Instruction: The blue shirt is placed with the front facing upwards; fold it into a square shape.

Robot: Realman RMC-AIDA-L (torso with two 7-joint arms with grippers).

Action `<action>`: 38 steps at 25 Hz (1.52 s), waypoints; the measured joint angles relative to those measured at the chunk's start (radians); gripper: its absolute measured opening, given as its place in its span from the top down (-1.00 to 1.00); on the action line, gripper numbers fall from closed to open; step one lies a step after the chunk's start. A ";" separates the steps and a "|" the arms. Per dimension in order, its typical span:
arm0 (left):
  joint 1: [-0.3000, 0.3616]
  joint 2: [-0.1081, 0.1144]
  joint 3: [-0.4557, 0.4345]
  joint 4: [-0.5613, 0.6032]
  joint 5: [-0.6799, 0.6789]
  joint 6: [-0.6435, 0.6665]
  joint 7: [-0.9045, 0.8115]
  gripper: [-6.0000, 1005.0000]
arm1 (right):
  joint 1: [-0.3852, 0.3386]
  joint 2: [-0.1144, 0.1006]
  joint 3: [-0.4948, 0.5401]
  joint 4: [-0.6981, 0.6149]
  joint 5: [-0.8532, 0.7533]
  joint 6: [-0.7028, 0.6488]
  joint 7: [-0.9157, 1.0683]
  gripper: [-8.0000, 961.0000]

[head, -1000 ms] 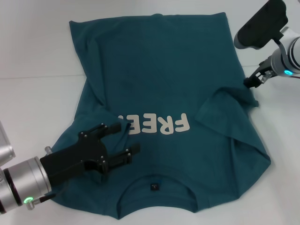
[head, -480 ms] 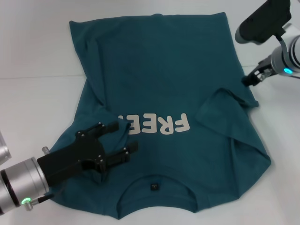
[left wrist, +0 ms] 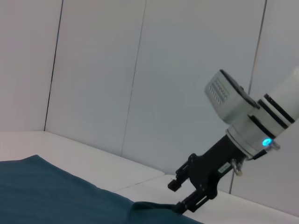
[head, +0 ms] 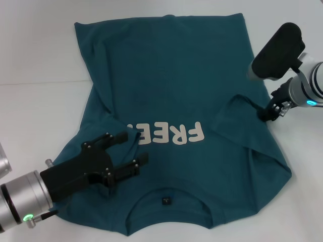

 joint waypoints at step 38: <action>0.002 0.000 0.001 0.000 0.000 -0.004 0.001 -0.59 | 0.104 -0.035 -0.016 0.185 -0.002 0.139 0.044 0.92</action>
